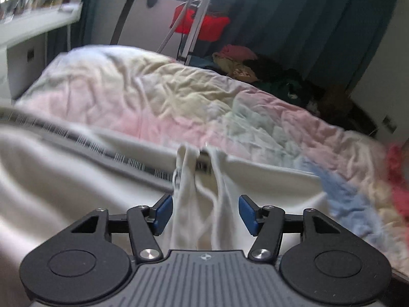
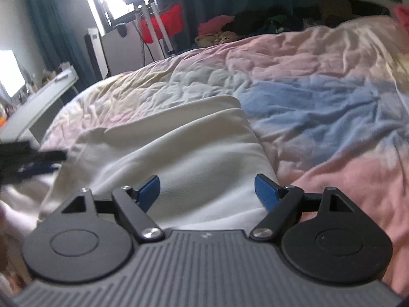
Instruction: Fold clothes
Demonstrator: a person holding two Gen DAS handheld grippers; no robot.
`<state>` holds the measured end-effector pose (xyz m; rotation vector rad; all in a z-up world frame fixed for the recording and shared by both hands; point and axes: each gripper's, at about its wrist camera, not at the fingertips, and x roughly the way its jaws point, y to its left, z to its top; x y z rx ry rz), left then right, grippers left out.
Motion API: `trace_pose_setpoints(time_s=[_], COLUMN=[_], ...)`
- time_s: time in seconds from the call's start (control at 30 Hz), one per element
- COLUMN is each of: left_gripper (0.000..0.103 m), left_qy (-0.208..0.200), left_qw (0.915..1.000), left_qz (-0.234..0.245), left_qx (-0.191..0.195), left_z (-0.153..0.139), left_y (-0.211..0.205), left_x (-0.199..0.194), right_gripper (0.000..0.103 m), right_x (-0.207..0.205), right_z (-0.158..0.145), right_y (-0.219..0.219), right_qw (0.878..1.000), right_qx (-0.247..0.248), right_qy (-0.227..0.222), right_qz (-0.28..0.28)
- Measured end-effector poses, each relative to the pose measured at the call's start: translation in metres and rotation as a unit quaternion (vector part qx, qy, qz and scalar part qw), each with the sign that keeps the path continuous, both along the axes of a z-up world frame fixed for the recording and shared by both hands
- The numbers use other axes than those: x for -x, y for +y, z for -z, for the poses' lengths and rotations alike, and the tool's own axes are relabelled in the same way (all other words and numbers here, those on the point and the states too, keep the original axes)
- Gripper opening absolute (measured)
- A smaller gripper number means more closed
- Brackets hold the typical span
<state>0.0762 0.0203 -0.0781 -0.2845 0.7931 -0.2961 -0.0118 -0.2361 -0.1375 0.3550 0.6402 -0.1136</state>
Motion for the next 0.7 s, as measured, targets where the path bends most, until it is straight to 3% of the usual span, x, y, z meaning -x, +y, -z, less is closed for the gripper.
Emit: trace_pose_setpoints(time_s=[0.2,0.27,0.47,0.57,0.7], left_gripper=[0.061,0.061,0.060,0.053,0.053], left_qy=[0.061,0.071,0.068,0.031,-0.024], left_qw=[0.9914,0.9895,0.9937,0.9980,0.9971], left_qz=[0.013,0.015,0.038,0.051,0.072], left_qx=[0.115,0.124,0.081,0.019,-0.008], left_z=[0.011,0.017,0.023,0.018,0.004], left_y=[0.029,0.030,0.014,0.002,-0.007], left_x=[0.045,0.052,0.048,0.053,0.064], right_gripper=[0.083,0.082,0.083,0.082,0.082], right_x=[0.005,0.004,0.000,-0.002,-0.001], right_z=[-0.002,0.000,0.002,0.004,0.004], right_y=[-0.009,-0.009,-0.003,-0.001,0.000], right_qw=[1.000,1.000,1.000,1.000,1.000], right_qx=[-0.021,-0.022,-0.012,-0.002,0.001], right_qy=[-0.005,-0.001,0.005,0.009,0.010], right_qz=[0.016,0.016,0.007,0.005,0.005])
